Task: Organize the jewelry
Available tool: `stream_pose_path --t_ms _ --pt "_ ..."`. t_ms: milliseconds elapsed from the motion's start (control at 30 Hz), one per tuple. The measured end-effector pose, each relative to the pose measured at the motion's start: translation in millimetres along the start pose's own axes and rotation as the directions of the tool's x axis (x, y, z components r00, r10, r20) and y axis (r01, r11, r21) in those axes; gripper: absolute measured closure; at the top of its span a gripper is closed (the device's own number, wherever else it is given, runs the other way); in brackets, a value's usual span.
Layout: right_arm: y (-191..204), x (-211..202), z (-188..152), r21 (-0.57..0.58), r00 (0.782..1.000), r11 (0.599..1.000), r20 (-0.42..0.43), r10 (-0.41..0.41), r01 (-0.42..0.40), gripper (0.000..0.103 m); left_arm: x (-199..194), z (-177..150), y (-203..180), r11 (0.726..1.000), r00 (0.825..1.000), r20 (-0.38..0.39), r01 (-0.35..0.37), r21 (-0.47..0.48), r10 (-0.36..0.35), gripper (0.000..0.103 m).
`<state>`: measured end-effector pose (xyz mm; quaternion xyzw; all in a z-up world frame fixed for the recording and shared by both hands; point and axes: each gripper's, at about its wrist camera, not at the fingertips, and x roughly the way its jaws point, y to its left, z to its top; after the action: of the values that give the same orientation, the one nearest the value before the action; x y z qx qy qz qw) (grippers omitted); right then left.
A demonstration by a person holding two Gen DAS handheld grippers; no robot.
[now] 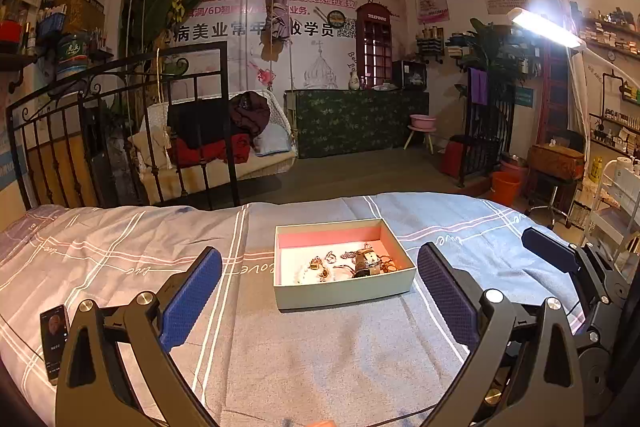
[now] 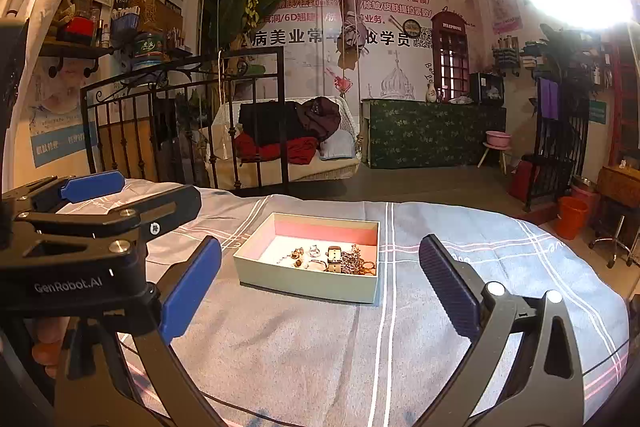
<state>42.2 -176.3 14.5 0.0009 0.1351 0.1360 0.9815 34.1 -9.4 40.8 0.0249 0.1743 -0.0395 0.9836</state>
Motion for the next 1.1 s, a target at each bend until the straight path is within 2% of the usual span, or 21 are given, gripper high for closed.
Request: stream_pose_path --t_ms 200,400,800,1100 --pt "1 -1 0 -0.001 1.0 1.0 0.002 -0.005 0.005 0.005 0 -2 0 1.0 1.0 -0.006 0.0 0.007 0.0 0.006" --pt "3 0 1 -0.005 1.0 1.0 -0.001 -0.001 0.001 0.005 6 -3 -1 0.999 0.998 -0.052 0.036 -0.013 -0.037 0.006" --pt "6 4 1 -0.011 1.0 1.0 -0.014 0.006 -0.006 0.005 3 -2 -9 0.999 0.999 -0.034 -0.031 0.028 0.032 0.006" --pt "4 5 -1 -0.011 1.0 1.0 -0.027 0.006 -0.006 0.005 6 3 -2 1.0 0.999 -0.048 -0.019 -0.017 0.018 0.006"
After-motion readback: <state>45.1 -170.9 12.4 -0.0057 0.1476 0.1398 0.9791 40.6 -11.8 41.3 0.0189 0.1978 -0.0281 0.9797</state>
